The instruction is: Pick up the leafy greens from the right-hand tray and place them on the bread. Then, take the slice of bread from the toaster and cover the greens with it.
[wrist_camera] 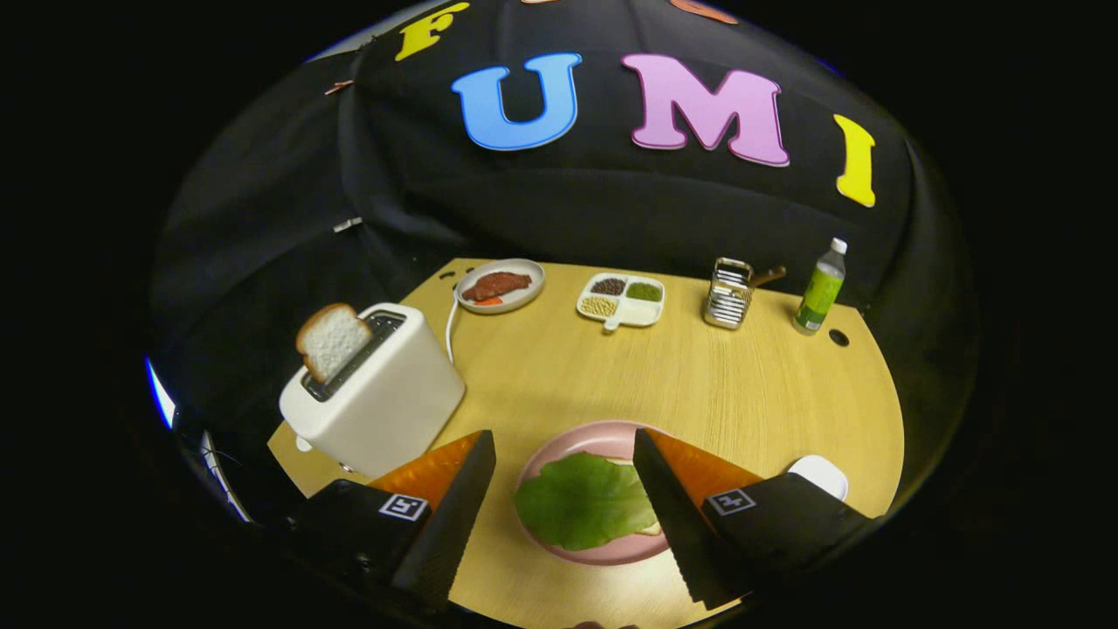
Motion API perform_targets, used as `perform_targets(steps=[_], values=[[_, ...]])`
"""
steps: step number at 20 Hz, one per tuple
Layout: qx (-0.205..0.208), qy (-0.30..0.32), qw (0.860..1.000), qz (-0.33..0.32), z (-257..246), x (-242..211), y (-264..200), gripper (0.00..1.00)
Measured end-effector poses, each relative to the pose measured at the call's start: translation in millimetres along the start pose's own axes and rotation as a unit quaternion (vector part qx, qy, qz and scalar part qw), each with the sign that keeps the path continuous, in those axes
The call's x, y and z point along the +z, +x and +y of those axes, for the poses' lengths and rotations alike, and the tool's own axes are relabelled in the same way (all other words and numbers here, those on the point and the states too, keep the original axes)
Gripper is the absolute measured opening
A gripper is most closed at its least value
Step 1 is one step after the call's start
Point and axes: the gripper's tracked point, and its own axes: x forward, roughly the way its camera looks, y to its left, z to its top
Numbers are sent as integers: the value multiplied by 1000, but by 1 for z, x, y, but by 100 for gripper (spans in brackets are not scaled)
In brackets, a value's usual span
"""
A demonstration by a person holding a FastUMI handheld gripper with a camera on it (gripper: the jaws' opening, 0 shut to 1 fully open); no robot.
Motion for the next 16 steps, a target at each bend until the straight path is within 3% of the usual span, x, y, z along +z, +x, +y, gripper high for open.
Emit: perform_targets(steps=[3, 8, 16], values=[[24, -13, 999, -40, 36, 38, -6, 99], [62, -35, 996, -54, 99, 69, 0, 99], [109, -54, 992, -45, 191, 70, 29, 99]])
